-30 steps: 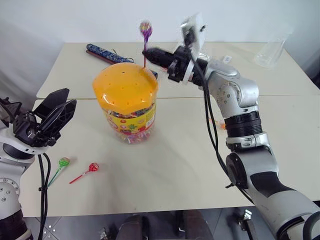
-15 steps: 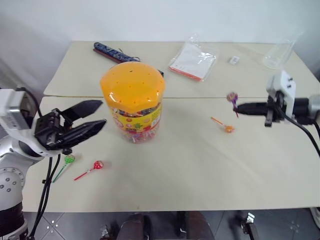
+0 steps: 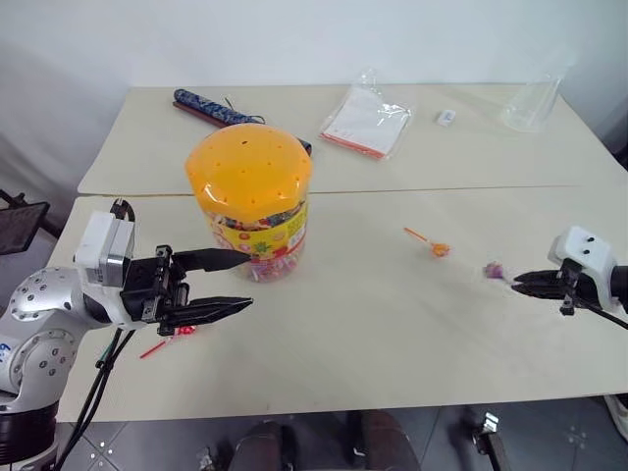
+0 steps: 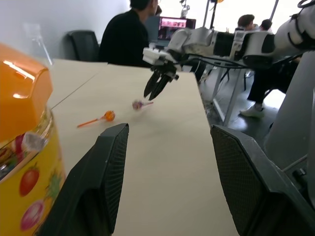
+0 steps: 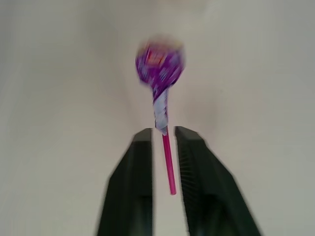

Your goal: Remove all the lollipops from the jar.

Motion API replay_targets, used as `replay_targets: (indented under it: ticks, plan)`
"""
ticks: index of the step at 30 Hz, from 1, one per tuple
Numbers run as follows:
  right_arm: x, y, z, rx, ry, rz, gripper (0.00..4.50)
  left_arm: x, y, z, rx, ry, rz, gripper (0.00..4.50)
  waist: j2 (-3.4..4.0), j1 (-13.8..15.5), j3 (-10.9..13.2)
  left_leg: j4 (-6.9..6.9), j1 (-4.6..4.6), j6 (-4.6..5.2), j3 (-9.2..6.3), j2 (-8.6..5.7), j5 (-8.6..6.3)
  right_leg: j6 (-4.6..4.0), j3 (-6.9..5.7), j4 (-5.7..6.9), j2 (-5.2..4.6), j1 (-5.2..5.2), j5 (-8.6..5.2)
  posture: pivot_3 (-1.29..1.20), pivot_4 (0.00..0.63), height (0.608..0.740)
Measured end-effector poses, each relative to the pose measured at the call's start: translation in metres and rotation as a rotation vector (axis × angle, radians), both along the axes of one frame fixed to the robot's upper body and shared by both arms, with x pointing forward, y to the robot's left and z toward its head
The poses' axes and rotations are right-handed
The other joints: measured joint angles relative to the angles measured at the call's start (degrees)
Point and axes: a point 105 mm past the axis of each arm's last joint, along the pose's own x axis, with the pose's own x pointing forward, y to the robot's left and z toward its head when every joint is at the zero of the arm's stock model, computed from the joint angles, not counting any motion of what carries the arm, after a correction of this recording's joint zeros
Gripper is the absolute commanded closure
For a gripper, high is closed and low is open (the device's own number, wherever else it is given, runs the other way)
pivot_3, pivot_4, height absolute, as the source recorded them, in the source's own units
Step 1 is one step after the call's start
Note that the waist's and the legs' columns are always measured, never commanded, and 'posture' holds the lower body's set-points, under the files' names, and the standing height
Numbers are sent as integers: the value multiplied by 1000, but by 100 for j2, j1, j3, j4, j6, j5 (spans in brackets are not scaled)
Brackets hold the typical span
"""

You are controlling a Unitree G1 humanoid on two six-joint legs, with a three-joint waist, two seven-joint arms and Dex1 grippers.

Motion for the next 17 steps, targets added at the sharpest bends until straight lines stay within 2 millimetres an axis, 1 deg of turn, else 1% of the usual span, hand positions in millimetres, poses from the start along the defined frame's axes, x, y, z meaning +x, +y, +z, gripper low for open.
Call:
replay_targets:
  ticks: [3,5,6,7,8,10,12,14,16,17]
  plan:
    - [-3,2,12,58,-54,33,1502,9,22,-10,21,47,133,1693,0,0,0,0,0,1,-1,1,0,0,-2,-2,0,0,0,0,150,740]
    - [-2,11,23,93,-133,99,775,11,30,-16,46,48,189,1693,0,-1,0,0,0,1,0,1,-1,0,-1,-5,-1,1,0,0,150,740]
    - [-1,28,31,150,-206,191,455,16,39,-23,75,43,252,1693,-3,-1,-2,0,4,0,-1,3,-1,-1,-3,-9,2,3,0,0,150,740]
    - [-2,50,37,200,-264,308,123,24,51,-31,108,39,338,1693,-3,-12,-2,0,12,-1,0,4,-2,-1,-1,-16,4,4,0,0,150,740]
    - [-3,66,39,241,-292,384,52,30,61,-36,134,27,403,1693,-3,-17,-2,0,11,-4,1,9,-3,-6,-2,-16,9,3,1,0,150,740]
    - [-4,97,42,350,-308,486,52,39,77,-46,171,-3,508,1693,-2,-12,-1,0,9,-6,4,10,-4,-8,-1,12,4,-4,3,0,150,740]
    - [-4,119,43,398,-306,560,52,42,79,-53,191,-20,550,1693,-3,0,-2,3,3,-3,3,9,-9,-7,-5,15,-6,-8,3,0,150,740]
    - [-3,135,39,421,-304,614,52,41,76,-63,217,-16,557,1693,-5,53,-3,6,2,1,-6,7,-18,-6,-15,20,-13,-8,4,0,150,740]
    - [-2,145,29,431,-289,641,52,38,72,-75,233,-2,548,1693,-5,110,-3,10,-1,4,-6,6,-26,-6,-20,19,-12,-9,4,0,150,740]
    - [-2,147,25,430,-285,646,52,38,71,-77,239,4,548,1693,-5,123,-3,11,-3,4,-6,6,-26,-6,-22,19,-13,-9,4,0,150,740]
